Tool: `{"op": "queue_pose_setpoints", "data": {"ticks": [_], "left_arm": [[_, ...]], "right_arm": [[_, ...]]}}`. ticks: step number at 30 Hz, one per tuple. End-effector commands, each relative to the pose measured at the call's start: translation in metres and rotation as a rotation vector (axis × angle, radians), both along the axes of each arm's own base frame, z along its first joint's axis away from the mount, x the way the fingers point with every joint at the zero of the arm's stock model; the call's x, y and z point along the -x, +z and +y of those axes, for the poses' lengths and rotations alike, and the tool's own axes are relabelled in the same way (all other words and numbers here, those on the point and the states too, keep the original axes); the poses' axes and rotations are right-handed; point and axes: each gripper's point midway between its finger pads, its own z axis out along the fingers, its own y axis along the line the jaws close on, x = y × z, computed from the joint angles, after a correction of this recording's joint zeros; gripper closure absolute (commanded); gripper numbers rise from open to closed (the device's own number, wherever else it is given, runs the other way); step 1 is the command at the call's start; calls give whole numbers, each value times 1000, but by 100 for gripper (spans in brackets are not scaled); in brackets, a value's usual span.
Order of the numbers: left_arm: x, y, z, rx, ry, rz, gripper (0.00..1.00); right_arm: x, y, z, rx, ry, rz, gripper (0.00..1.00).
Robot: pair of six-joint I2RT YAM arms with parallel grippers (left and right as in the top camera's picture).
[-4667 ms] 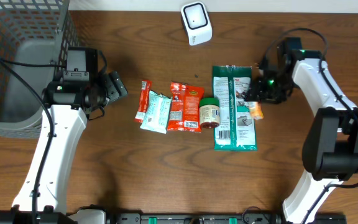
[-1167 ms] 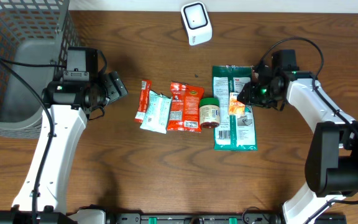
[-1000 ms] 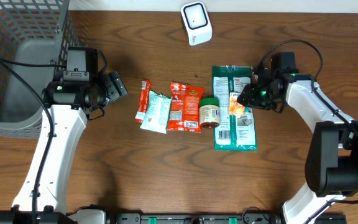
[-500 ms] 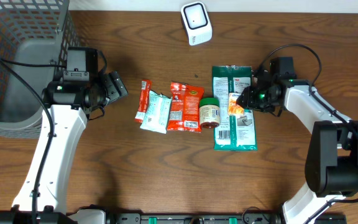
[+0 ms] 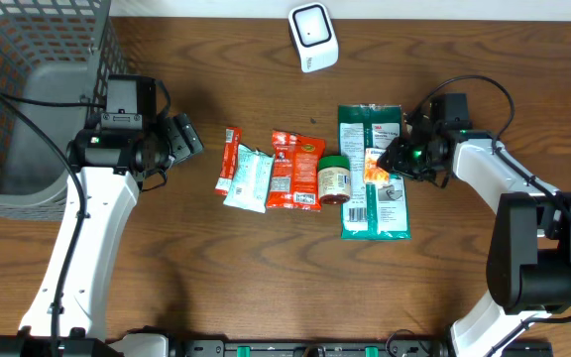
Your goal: Scan the item barcode
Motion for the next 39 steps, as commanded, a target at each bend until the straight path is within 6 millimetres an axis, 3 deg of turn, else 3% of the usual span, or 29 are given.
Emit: {"op": "queue_pose_setpoints", "data": {"ticks": [1, 6, 12, 18, 22, 26, 31, 34, 39], "left_arm": [[-1, 3, 3, -19, -7, -4, 8], [-1, 2, 3, -19, -7, 1, 8], [-1, 2, 3, -19, -7, 1, 8], [-1, 2, 3, -19, -7, 1, 8], [-1, 2, 3, -19, -7, 1, 8], [-1, 2, 3, -19, -7, 1, 8], [-1, 2, 3, -19, -7, 1, 8], [-1, 2, 3, -19, -7, 1, 8], [-1, 2, 3, -19, -7, 1, 8]], "right_arm": [[9, -8, -3, 42, -65, 38, 67], [15, -18, -6, 48, -92, 49, 67], [8, -12, -1, 21, -80, 13, 77], [-2, 21, 1, 3, -47, -89, 99], [-3, 53, -2, 39, -2, -188, 99], [4, 76, -31, 218, -14, -246, 99], [21, 76, -94, 576, -103, -184, 99], [34, 76, -122, 735, -143, -126, 99], [39, 76, -137, 824, -165, -97, 99]]}}
